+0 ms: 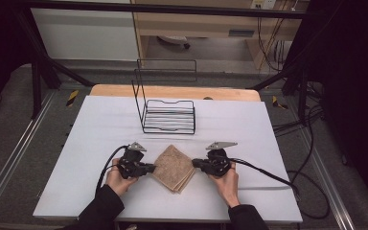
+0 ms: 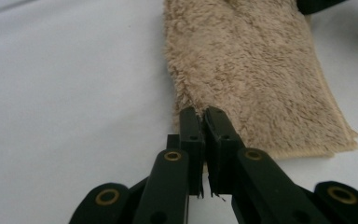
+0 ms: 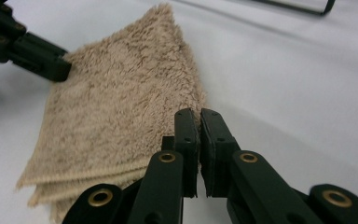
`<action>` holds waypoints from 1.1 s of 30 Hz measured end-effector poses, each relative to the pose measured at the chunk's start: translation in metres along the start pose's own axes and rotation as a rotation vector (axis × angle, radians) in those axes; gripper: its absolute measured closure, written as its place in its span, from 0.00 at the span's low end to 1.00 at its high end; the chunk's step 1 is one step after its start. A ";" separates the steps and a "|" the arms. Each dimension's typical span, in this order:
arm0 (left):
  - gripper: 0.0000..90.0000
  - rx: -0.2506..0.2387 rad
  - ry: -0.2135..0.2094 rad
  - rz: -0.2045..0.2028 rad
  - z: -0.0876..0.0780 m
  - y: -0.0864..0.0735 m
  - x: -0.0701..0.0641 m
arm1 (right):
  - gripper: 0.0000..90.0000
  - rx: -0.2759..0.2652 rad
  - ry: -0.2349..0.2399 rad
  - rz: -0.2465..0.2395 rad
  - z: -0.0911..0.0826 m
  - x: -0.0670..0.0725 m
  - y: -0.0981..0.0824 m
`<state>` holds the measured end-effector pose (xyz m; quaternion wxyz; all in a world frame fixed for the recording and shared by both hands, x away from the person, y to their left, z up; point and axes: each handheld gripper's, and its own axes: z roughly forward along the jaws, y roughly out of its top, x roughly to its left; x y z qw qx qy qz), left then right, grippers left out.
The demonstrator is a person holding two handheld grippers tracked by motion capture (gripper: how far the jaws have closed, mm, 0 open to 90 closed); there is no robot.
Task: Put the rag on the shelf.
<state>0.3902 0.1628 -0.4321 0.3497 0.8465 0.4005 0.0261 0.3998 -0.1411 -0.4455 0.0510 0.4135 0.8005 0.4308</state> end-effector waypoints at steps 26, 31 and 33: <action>0.50 -0.149 0.112 0.041 -0.027 -0.005 -0.010 | 0.56 -0.068 0.009 -0.082 -0.003 0.001 0.026; 0.35 -0.151 0.106 0.037 -0.021 0.008 0.000 | 0.40 -0.065 0.002 -0.091 -0.016 -0.006 0.015; 0.30 -0.154 0.097 0.016 -0.012 0.016 0.008 | 0.29 -0.072 -0.014 -0.081 -0.025 -0.012 0.005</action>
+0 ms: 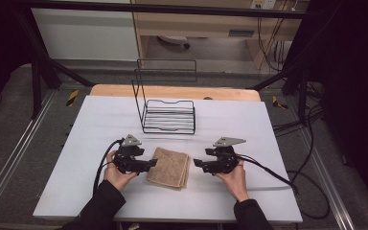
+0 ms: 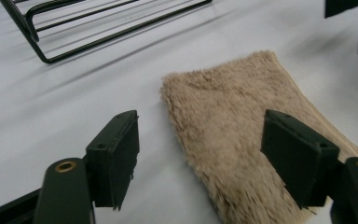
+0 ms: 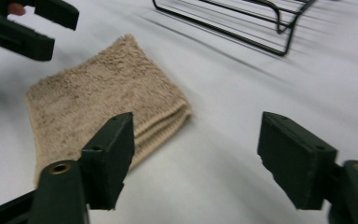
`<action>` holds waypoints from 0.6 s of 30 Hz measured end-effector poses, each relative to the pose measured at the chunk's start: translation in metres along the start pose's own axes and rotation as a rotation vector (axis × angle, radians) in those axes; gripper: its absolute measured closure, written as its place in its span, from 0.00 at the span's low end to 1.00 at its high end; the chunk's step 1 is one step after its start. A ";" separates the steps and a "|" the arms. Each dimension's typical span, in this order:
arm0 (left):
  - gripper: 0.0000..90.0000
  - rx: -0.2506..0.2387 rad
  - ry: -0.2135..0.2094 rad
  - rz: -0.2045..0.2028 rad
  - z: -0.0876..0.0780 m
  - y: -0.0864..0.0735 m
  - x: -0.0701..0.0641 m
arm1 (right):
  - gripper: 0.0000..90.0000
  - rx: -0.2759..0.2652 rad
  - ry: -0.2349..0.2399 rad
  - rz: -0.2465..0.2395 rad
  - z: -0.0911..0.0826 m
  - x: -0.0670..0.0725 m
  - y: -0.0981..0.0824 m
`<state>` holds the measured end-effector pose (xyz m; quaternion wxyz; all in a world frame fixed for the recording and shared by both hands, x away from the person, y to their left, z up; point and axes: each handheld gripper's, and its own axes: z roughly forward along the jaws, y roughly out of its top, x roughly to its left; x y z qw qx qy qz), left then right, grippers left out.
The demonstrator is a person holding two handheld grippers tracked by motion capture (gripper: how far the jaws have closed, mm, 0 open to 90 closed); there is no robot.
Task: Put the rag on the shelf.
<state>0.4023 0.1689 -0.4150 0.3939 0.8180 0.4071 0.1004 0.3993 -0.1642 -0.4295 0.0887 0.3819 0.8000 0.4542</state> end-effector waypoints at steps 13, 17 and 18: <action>0.39 0.016 0.012 -0.042 0.036 0.015 0.012 | 0.08 -0.016 -0.022 0.049 -0.017 -0.014 -0.027; 0.54 0.031 0.016 -0.051 0.040 0.015 0.014 | 0.07 -0.019 -0.022 0.051 -0.015 -0.013 -0.028; 0.58 0.033 0.014 -0.058 0.040 0.015 0.015 | 0.08 -0.019 -0.018 0.057 -0.015 -0.012 -0.028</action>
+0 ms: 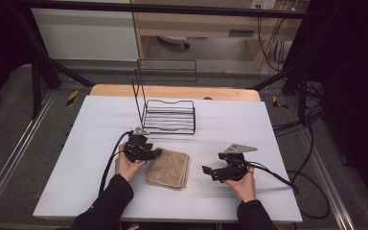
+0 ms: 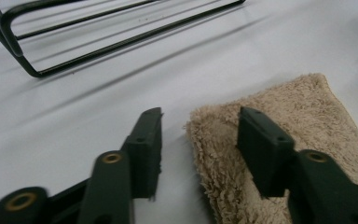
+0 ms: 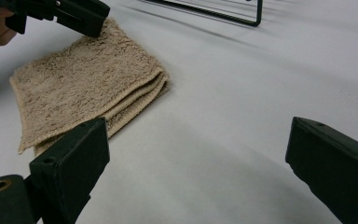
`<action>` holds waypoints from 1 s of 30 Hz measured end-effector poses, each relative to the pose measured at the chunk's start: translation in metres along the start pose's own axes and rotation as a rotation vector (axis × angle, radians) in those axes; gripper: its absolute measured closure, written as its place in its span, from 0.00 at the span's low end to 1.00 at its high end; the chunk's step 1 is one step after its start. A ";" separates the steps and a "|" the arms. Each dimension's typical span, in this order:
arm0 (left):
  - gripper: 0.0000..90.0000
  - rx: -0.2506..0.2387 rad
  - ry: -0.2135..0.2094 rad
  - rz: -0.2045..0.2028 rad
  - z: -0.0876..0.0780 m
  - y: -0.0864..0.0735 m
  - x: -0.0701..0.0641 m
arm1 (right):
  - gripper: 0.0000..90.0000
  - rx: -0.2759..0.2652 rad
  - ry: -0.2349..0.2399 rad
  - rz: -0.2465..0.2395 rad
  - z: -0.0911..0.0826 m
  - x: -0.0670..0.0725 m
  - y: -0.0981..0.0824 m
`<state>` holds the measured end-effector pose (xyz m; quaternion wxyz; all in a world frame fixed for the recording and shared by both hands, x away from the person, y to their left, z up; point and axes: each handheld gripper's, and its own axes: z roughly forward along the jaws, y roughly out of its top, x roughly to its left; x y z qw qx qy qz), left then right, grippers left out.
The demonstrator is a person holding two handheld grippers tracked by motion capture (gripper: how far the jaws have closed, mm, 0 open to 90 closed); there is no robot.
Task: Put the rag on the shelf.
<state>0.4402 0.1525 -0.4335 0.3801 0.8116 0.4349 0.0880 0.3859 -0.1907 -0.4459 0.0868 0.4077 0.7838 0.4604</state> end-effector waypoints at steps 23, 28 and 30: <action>0.89 0.033 -0.017 -0.010 0.014 -0.007 -0.004 | 0.20 -0.006 -0.014 -0.009 0.020 0.011 0.013; 0.89 0.032 -0.014 0.009 0.014 -0.007 -0.004 | 0.28 0.005 -0.018 -0.012 0.033 0.019 0.022; 0.89 0.032 -0.010 0.019 0.014 -0.007 -0.005 | 0.32 0.006 -0.027 0.001 0.038 0.019 0.026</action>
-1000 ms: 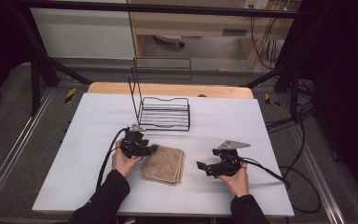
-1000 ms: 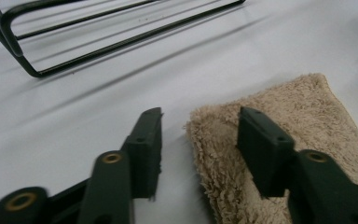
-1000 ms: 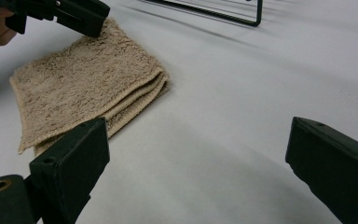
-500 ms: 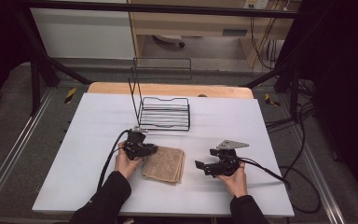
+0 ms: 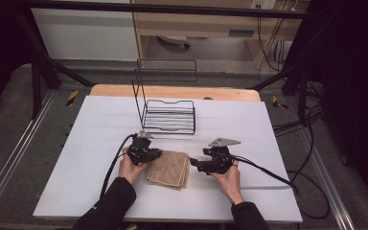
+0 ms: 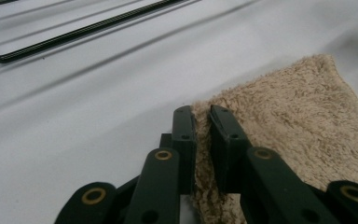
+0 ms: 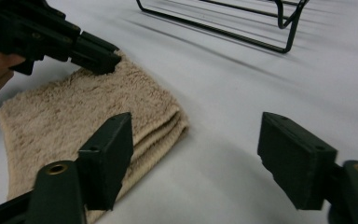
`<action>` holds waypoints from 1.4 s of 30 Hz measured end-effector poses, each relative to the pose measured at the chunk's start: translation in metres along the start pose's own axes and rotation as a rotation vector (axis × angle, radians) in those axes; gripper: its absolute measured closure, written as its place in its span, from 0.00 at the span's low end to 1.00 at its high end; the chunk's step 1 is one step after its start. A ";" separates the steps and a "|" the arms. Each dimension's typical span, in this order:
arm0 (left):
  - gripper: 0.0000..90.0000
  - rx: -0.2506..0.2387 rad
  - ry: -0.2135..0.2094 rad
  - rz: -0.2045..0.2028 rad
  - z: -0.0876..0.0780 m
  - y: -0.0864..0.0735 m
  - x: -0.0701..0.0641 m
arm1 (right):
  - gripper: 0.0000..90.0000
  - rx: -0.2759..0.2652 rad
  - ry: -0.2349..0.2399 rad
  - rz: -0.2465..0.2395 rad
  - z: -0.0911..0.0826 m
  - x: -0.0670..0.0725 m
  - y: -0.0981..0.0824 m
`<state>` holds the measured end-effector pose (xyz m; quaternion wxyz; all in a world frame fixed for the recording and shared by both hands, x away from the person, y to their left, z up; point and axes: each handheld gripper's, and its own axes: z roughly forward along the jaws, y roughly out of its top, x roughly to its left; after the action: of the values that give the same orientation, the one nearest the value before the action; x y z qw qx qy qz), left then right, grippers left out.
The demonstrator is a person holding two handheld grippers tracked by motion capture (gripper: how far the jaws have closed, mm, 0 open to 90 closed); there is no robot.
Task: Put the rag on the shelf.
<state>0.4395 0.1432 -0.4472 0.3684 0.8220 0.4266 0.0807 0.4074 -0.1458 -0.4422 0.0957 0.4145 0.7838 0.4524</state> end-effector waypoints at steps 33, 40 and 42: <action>0.88 -0.008 -0.009 0.020 0.000 -0.001 0.001 | 0.92 0.105 0.048 0.124 0.042 0.009 0.009; 0.91 -0.013 -0.017 0.002 -0.001 -0.001 0.002 | 0.94 0.100 0.051 0.126 0.041 0.009 0.011; 0.92 -0.018 -0.020 -0.007 -0.003 0.000 0.002 | 0.95 0.097 0.051 0.126 0.040 0.009 0.011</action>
<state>0.4394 0.1463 -0.4457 0.3803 0.8178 0.4253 0.0752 0.4288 -0.1114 -0.4545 0.0268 0.4555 0.7792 0.4296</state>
